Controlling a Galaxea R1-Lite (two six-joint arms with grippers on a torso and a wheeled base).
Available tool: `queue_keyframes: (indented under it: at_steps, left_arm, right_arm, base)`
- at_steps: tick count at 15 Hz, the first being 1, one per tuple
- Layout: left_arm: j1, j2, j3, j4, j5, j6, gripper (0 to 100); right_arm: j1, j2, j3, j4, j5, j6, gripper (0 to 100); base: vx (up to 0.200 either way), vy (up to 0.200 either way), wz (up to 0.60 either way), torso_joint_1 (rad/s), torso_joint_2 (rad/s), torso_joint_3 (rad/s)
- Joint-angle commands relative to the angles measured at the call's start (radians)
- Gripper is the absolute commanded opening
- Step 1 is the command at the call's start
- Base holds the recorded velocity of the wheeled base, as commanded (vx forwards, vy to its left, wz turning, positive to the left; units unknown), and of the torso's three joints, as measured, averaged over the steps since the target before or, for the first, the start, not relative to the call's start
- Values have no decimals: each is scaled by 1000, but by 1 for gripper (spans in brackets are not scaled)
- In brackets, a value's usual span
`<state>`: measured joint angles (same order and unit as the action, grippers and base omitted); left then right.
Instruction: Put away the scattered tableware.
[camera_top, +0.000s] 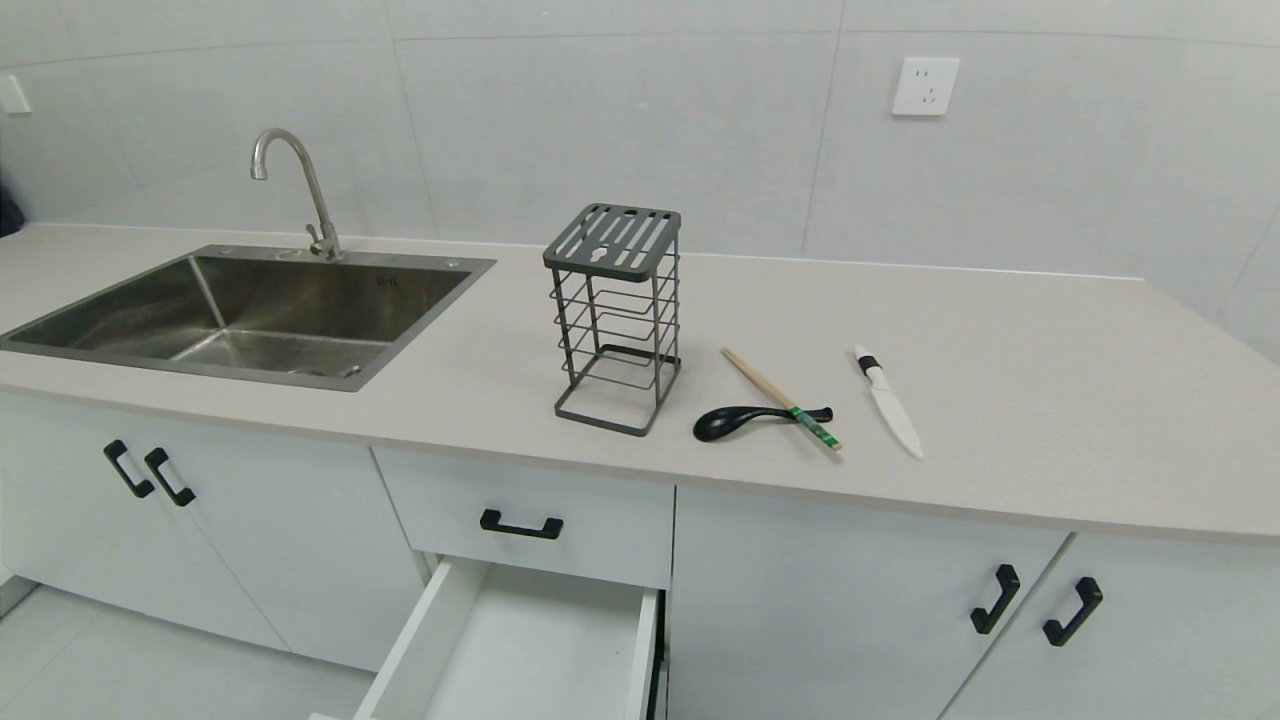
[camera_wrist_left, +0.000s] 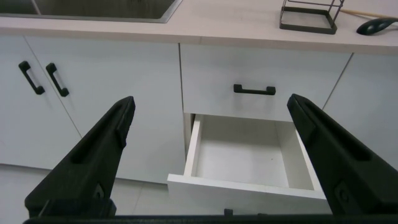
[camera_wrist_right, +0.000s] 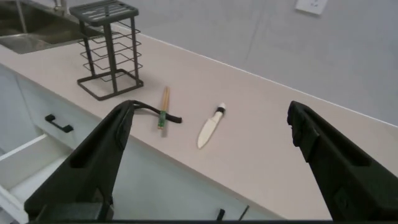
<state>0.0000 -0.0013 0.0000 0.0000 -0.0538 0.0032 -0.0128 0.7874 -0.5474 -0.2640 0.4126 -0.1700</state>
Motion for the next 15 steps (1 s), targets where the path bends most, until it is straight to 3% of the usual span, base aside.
queue_keyframes:
  at_steps: [1,7,10,15]
  left_arm:
    - [0,1,0,0,0,0,100]
    - [0,1,0,0,0,0,100]
    - [0,1,0,0,0,0,100]
    - [0,1,0,0,0,0,100]
  right_arm:
    - [126,219,-103,-3,-23,-11,100]
    - [399,501,-236,-4,-166,-85,100]
    - [418,601,-270,-3,-175,-88,100]
    - [418,839,-408,-4,-196,-210,100]
  base:
    - [0,0,0,0,0,0]
    - [0,0,0,0,0,0]
    - [0,0,0,0,0,0]
    - [0,0,0,0,0,0]
